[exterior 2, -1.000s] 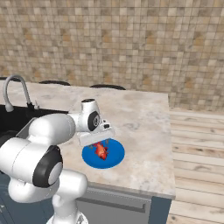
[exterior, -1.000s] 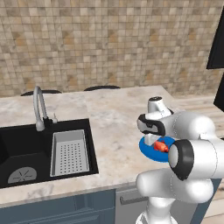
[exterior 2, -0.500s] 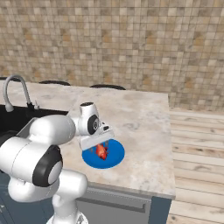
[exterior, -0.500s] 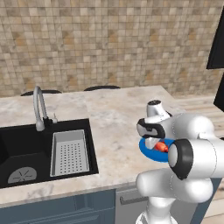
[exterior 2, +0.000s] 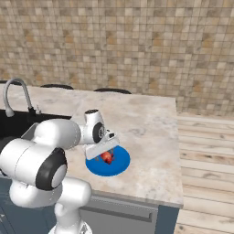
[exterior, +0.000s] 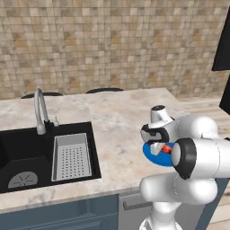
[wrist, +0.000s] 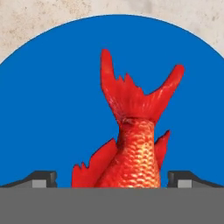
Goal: Place the fish on the counter behind the older fish on the same shelf of the fridge to maintain FIFO order. Close the fridge door when finished.
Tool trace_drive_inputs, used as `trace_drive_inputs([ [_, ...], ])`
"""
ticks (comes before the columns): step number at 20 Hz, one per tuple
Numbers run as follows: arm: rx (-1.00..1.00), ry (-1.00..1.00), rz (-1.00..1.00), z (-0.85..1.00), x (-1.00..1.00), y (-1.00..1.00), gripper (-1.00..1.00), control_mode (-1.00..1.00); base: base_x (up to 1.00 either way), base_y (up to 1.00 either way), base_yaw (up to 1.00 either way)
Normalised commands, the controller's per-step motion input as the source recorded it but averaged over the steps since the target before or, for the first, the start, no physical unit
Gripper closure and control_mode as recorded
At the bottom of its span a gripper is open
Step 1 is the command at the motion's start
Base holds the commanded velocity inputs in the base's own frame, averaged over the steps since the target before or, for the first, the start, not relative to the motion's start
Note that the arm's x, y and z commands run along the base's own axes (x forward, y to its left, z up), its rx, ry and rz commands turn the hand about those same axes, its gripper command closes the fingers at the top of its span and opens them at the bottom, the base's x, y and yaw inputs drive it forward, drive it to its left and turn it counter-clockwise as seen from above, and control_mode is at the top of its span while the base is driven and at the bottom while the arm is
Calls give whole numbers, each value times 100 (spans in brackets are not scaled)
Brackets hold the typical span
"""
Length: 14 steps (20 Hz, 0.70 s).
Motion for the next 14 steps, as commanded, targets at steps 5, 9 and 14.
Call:
trace_drive_inputs([
  [5,0,5,7,-19,0,0,-100,-100,0,0,0],
  [9,0,7,6,-27,0,0,-100,-100,0,0,0],
  [14,-3,10,0,-29,0,11,100,-100,0,0,0],
])
